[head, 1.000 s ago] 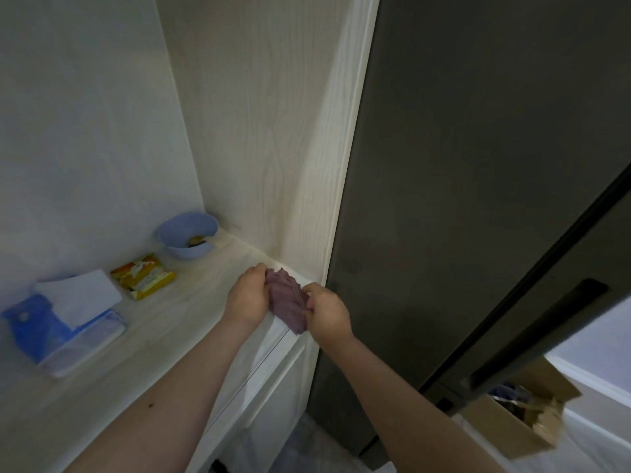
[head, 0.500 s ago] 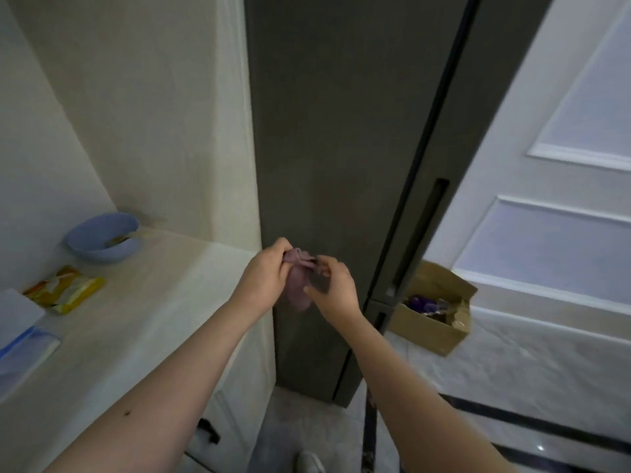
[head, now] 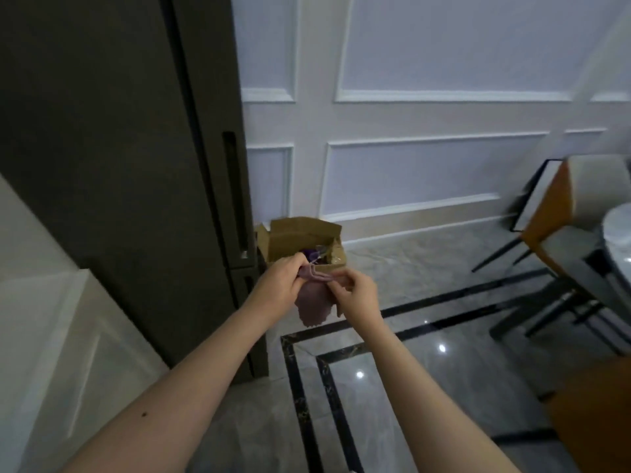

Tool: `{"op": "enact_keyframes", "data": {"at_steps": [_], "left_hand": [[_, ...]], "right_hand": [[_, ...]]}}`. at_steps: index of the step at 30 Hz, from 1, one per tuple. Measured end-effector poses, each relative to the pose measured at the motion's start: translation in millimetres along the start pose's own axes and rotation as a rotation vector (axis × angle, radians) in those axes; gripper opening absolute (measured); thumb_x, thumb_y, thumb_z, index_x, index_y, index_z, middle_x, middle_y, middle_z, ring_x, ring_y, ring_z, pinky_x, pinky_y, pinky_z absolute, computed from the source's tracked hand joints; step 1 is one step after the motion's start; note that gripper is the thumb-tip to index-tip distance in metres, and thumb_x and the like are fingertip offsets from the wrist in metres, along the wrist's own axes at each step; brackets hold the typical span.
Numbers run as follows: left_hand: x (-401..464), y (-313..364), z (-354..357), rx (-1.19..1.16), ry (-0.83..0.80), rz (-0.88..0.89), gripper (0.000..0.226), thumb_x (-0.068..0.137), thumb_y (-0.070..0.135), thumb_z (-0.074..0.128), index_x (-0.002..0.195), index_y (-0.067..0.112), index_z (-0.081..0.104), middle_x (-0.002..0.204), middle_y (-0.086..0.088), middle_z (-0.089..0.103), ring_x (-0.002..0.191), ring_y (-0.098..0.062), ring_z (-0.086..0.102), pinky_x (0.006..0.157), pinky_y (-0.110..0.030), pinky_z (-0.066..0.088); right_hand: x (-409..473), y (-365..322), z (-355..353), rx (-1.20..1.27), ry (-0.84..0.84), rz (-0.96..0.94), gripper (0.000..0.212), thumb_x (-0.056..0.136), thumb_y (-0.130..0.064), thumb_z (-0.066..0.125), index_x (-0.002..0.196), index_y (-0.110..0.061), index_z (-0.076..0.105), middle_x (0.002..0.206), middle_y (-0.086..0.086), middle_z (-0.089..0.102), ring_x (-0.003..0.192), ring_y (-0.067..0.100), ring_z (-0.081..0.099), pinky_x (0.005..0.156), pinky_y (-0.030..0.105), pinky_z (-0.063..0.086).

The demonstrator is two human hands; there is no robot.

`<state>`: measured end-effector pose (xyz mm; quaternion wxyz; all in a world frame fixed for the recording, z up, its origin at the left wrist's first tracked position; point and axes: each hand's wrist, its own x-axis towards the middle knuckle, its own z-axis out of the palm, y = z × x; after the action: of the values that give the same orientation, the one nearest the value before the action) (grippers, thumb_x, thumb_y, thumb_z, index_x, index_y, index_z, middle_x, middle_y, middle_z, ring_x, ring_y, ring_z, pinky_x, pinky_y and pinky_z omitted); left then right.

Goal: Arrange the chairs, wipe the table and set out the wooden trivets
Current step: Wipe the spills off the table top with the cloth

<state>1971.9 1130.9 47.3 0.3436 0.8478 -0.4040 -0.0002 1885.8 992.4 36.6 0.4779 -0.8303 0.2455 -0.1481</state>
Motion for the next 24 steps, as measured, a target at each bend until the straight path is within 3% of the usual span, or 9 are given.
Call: {"op": "enact_keyframes", "data": {"at_steps": [4, 6, 9, 13, 17, 20, 24], "left_hand": [[37.4, 39.2, 52.3, 0.007, -0.053, 0.037, 0.013, 0.089, 0.017, 0.056, 0.081, 0.024, 0.048, 0.084, 0.006, 0.054, 0.08, -0.015, 0.054, 0.067, -0.032, 0.045], [59.6, 63.9, 86.3, 0.0, -0.081, 0.044, 0.013, 0.088, 0.02, 0.056, 0.08, 0.025, 0.048, 0.084, 0.006, 0.054, 0.079, -0.015, 0.052, 0.067, -0.033, 0.045], [83.5, 95.5, 127.0, -0.04, -0.129, 0.052, 0.007, 0.089, 0.022, 0.056, 0.084, 0.023, 0.052, 0.087, 0.005, 0.056, 0.079, -0.013, 0.052, 0.066, -0.028, 0.042], [110.4, 142.7, 187.5, -0.105, -0.146, 0.032, 0.007, 0.087, 0.019, 0.061, 0.084, 0.02, 0.055, 0.089, 0.002, 0.055, 0.081, -0.017, 0.054, 0.066, -0.028, 0.041], [131.5, 182.5, 238.6, -0.182, -0.156, -0.135, 0.011, 0.088, 0.026, 0.062, 0.096, 0.019, 0.061, 0.101, -0.002, 0.048, 0.086, -0.019, 0.051, 0.073, -0.032, 0.047], [150.2, 208.1, 273.6, -0.251, -0.245, -0.23, 0.01, 0.091, 0.027, 0.059, 0.098, 0.021, 0.058, 0.086, -0.001, 0.05, 0.073, -0.015, 0.048, 0.06, -0.026, 0.038], [177.0, 225.2, 306.4, -0.516, -0.366, -0.372, 0.003, 0.093, 0.016, 0.055, 0.09, 0.018, 0.056, 0.077, -0.006, 0.062, 0.06, -0.017, 0.057, 0.052, -0.026, 0.047]], "right_hand": [[2.5, 35.2, -62.4, -0.033, 0.099, 0.082, 0.011, 0.088, -0.013, 0.062, 0.096, -0.017, 0.069, 0.084, -0.003, 0.066, 0.081, 0.016, 0.063, 0.076, 0.03, 0.054], [5.1, 59.4, -100.8, -0.028, 0.137, 0.13, 0.007, 0.088, -0.014, 0.064, 0.089, -0.02, 0.067, 0.08, -0.002, 0.065, 0.077, 0.017, 0.062, 0.068, 0.026, 0.052], [7.7, 86.6, -147.3, -0.063, 0.17, 0.165, 0.005, 0.087, -0.013, 0.065, 0.086, -0.016, 0.068, 0.073, -0.006, 0.061, 0.071, 0.009, 0.056, 0.058, 0.006, 0.038], [7.1, 125.5, -207.4, -0.077, 0.206, 0.225, 0.008, 0.088, -0.013, 0.065, 0.091, -0.008, 0.07, 0.066, -0.013, 0.056, 0.059, -0.002, 0.05, 0.053, 0.002, 0.038], [7.6, 154.9, -255.5, -0.053, 0.265, 0.263, 0.008, 0.087, -0.015, 0.066, 0.092, -0.012, 0.072, 0.07, -0.014, 0.061, 0.065, -0.004, 0.055, 0.054, 0.002, 0.04], [12.3, 175.3, -288.0, -0.041, 0.329, 0.281, 0.005, 0.086, -0.014, 0.067, 0.087, -0.015, 0.072, 0.07, -0.014, 0.062, 0.066, -0.004, 0.056, 0.056, 0.002, 0.041], [22.7, 195.1, -310.3, -0.057, 0.375, 0.301, 0.005, 0.086, -0.014, 0.068, 0.086, -0.016, 0.072, 0.074, -0.01, 0.064, 0.067, -0.002, 0.056, 0.059, 0.003, 0.042]]}}
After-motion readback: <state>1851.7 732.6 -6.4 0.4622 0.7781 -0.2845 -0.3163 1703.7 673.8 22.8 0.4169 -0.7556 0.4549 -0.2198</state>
